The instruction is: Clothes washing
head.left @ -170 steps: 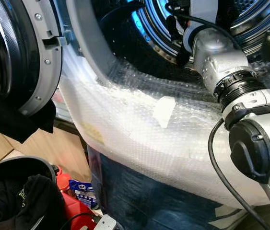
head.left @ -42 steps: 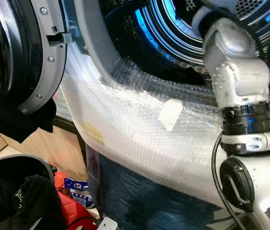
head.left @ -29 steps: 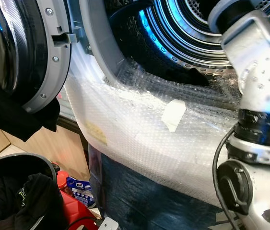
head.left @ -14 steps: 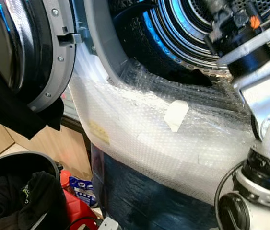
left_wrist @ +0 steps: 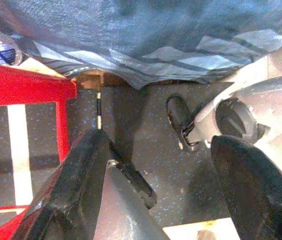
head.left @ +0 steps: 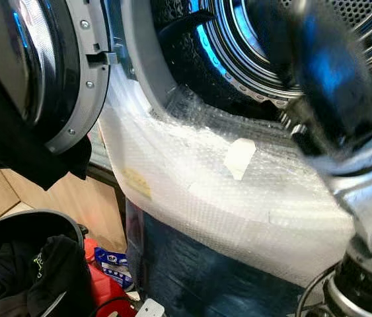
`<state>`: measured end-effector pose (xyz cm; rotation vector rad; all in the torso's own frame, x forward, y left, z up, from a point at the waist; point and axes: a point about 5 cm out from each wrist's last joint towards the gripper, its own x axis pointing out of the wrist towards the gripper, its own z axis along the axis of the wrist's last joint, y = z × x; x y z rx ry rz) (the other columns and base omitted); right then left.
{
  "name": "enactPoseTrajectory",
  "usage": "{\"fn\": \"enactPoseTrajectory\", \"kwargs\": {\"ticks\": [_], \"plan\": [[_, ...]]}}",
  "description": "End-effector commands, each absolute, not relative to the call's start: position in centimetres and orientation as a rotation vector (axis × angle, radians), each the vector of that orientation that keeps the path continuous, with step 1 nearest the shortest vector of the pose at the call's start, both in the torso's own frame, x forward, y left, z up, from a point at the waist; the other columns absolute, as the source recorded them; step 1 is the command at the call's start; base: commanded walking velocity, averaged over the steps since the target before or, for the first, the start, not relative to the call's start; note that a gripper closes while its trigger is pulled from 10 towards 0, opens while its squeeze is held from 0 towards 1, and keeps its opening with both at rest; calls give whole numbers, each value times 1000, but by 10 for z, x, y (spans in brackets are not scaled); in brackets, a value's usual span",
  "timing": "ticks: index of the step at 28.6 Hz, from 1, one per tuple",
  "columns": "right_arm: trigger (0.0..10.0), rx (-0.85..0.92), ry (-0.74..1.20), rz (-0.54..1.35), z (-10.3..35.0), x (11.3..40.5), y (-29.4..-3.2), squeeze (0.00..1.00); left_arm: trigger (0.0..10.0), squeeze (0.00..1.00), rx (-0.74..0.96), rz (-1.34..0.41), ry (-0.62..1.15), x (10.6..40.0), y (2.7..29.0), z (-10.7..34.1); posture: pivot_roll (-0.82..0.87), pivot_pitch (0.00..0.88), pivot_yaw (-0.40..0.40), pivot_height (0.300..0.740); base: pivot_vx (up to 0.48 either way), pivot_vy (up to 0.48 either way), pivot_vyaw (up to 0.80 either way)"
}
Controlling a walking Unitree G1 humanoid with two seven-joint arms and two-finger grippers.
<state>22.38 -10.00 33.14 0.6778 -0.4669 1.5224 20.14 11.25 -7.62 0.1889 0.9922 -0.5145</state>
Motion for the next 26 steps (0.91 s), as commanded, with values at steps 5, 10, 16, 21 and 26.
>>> {"fn": "enactPoseTrajectory", "kwargs": {"ticks": [5,10,16,21,26], "plan": [[10000,622,-223,1523,286,218,-94,0,10000,0,175,-482,1012,199,115,-78,-29,0,-49,740,0,0,0],[10000,604,-95,1486,253,213,-98,0,10000,0,173,-484,1009,200,114,-77,-31,9,-52,740,0,0,0],[10000,507,178,1415,189,199,-103,0,10000,0,165,-474,1008,201,115,-77,-31,13,-51,740,0,0,0],[10000,457,410,1279,122,195,-122,0,10000,0,166,-477,1015,200,115,-78,-33,20,-46,740,0,0,0],[10000,377,512,1243,94,182,-134,0,10000,0,171,-490,1021,199,115,-78,-46,31,-44,740,0,0,0]]}}
